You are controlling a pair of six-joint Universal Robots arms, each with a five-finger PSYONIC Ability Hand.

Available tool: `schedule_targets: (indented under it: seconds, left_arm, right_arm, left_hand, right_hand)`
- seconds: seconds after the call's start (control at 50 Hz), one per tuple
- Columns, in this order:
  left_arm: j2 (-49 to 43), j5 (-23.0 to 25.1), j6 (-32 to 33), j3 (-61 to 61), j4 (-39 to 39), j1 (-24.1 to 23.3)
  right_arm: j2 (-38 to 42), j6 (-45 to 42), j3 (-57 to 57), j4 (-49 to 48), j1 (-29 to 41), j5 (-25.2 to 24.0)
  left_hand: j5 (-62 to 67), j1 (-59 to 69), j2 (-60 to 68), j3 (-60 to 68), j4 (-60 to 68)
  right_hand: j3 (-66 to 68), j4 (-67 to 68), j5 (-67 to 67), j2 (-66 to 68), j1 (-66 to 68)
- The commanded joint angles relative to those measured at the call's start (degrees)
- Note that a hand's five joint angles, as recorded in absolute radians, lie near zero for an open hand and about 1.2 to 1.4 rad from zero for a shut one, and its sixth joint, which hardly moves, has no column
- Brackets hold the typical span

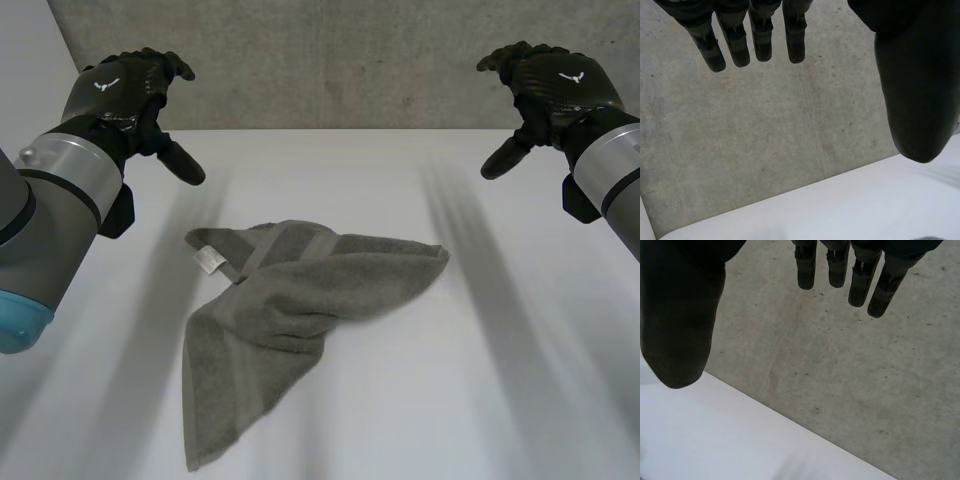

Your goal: Fold the towel.

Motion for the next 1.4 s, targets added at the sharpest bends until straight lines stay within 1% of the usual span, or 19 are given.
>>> schedule_targets:
  seconds: [0.02, 0.06, 0.14, 0.34, 0.44, 0.58, 0.6, 0.62, 0.66, 0.68, 0.72, 0.76, 0.9, 0.94, 1.0, 1.12, 1.2, 1.28, 1.4]
  left_arm:
    - [-1.1, 1.5, 0.1, -0.9, 1.2, -0.5]
    - [-4.8, 5.1, 0.9, -1.0, 2.4, -0.5]
    - [-8.7, 8.7, 2.8, -0.8, 2.7, -0.7]
    - [-23.8, 11.7, 9.4, 6.4, 6.3, -1.2]
    - [-30.2, 12.0, 9.8, 11.3, 8.3, -1.5]
    - [-35.5, 12.6, 12.3, 16.8, 8.3, -2.2]
    - [-36.2, 13.2, 13.1, 17.3, 8.2, -2.3]
    - [-36.4, 14.6, 13.7, 17.4, 8.2, -2.4]
    - [-36.5, 16.2, 13.8, 17.4, 8.2, -2.6]
    - [-36.5, 16.2, 13.8, 17.4, 8.2, -2.6]
    - [-36.6, 19.6, 13.9, 16.9, 8.1, -3.2]
    - [-36.6, 20.8, 13.9, 16.8, 8.0, -3.4]
    - [-37.0, 22.4, 14.1, 16.8, 7.8, -3.4]
    - [-37.1, 22.5, 14.2, 16.9, 7.8, -3.4]
    - [-37.4, 22.7, 14.7, 16.9, 7.6, -3.4]
    - [-37.7, 22.6, 18.1, 16.8, 7.1, -3.4]
    - [-37.2, 22.6, 20.7, 16.2, 6.2, -3.7]
    - [-36.9, 22.7, 21.0, 15.3, 6.2, -3.8]
    - [-37.3, 24.2, 21.1, 15.1, 5.9, -3.8]
  right_arm:
    - [2.4, -3.1, -0.1, 0.8, 0.2, -6.5]
    - [6.1, -6.9, -0.1, 2.6, 0.1, -11.9]
    - [9.7, -10.7, -0.2, 3.7, 0.4, -13.5]
    - [21.8, -12.0, -1.8, 1.6, 0.8, -9.4]
    - [26.6, -5.7, -1.8, -4.4, 2.6, -5.6]
    - [29.9, -3.3, -1.9, -6.3, 4.4, -5.8]
    - [30.4, -3.4, -1.9, -6.3, 5.0, -6.2]
    - [30.4, -3.4, -1.9, -6.3, 5.1, -6.2]
    - [30.2, -3.4, -1.9, -6.1, 6.3, -6.7]
    - [30.2, -3.4, -1.9, -6.1, 6.3, -6.7]
    - [28.7, -3.4, -1.6, -6.0, 6.5, -7.6]
    - [27.3, -3.4, -1.3, -6.1, 6.5, -8.3]
    - [22.7, -3.4, 0.4, -5.7, 5.7, -11.3]
    - [22.2, -3.5, 0.6, -5.5, 5.7, -12.0]
    - [21.5, -3.7, 1.1, -5.1, 5.6, -13.2]
    - [20.4, -6.9, 1.2, 0.4, 5.4, -16.3]
    - [18.1, -10.5, 1.7, 3.1, 5.2, -17.7]
    - [17.3, -12.0, 2.1, 3.3, 5.2, -17.9]
    - [17.1, -12.4, 2.0, 3.3, 5.3, -18.0]
  left_hand:
    - [-2.2, -4.3, -3.5, -3.0, -3.4]
    - [-2.2, -4.3, -3.5, -3.0, -3.4]
    - [-2.2, -4.3, -3.5, -3.0, -3.4]
    - [-2.2, -4.3, -3.5, -3.0, -3.4]
    - [-1.9, -3.9, -3.2, -3.0, -3.4]
    - [-0.9, -2.9, -2.2, -3.0, -3.4]
    - [-0.5, -2.6, -1.8, -3.0, -3.4]
    - [0.0, -2.1, -1.3, -3.0, -3.4]
    - [0.3, -1.7, -1.0, -3.0, -3.4]
    - [0.3, -1.7, -1.0, -3.0, -3.4]
    - [2.1, 0.1, 0.8, -3.0, -3.4]
    - [2.8, 0.8, 1.5, -3.0, -3.4]
    - [14.1, 12.1, 12.8, -3.0, -3.4]
    - [25.5, 23.4, 24.2, -3.0, -3.4]
    - [31.6, 29.5, 30.3, -3.0, -3.4]
    - [33.1, 31.1, 31.8, -3.0, -3.4]
    - [19.4, 17.3, 18.1, -3.0, -3.4]
    - [19.3, 17.3, 18.0, -3.0, -3.4]
    - [31.6, 29.5, 30.3, -3.0, -3.4]
  right_hand:
    - [-2.5, -4.4, -3.6, -4.5, -4.0]
    - [-2.5, -4.4, -3.6, -4.5, -4.0]
    - [-2.5, -4.4, -3.6, -4.5, -4.0]
    - [-2.5, -4.4, -3.6, -4.5, -4.0]
    - [-2.5, -4.4, -3.6, -4.5, -4.0]
    - [-2.5, -4.4, -3.6, -4.5, -4.0]
    - [-2.5, -4.4, 3.6, 2.7, 3.2]
    - [-2.5, -4.4, 3.8, 2.8, 3.3]
    - [-2.5, -4.4, 34.4, 33.4, 34.0]
    - [-2.5, -4.4, 34.5, 33.6, 34.1]
    - [-2.5, -4.4, 59.7, 58.7, 59.2]
    - [-2.5, -4.4, 66.4, 65.4, 65.9]
    - [-2.5, -4.4, 66.4, 65.5, 66.0]
    - [-2.5, -4.4, 66.4, 65.5, 66.0]
    - [-2.5, -4.4, 66.4, 65.5, 66.0]
    - [-2.5, -4.4, 66.4, 65.5, 66.0]
    - [-2.5, -4.4, 66.4, 65.5, 66.0]
    - [-2.5, -4.4, 66.4, 65.5, 66.0]
    - [-2.5, -4.4, 66.4, 65.5, 66.0]
